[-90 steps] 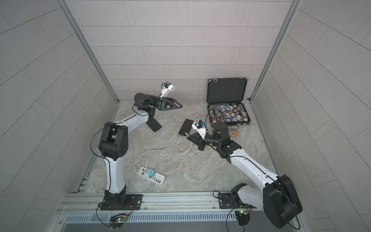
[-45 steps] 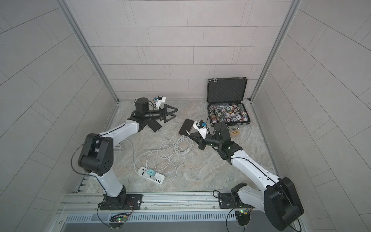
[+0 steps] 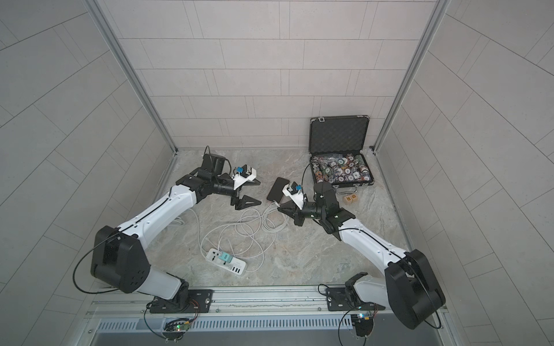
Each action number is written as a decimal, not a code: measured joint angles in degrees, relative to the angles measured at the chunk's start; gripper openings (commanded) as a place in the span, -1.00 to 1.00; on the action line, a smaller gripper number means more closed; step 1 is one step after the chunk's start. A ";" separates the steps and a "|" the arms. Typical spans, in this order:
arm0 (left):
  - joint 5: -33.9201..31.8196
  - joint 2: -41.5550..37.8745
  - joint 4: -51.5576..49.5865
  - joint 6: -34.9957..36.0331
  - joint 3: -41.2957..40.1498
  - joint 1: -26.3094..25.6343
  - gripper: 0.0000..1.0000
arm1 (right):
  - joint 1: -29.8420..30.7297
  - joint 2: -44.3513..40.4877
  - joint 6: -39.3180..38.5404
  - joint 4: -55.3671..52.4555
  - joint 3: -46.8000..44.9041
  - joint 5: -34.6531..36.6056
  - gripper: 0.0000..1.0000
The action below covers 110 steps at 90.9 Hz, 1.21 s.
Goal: Plug the charging cable into the phone
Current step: Adjust the charging cable.
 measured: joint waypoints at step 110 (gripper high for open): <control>-16.63 -0.63 -15.45 27.98 3.02 -10.97 -1.00 | 7.23 7.32 -10.69 -16.46 9.90 2.21 -0.82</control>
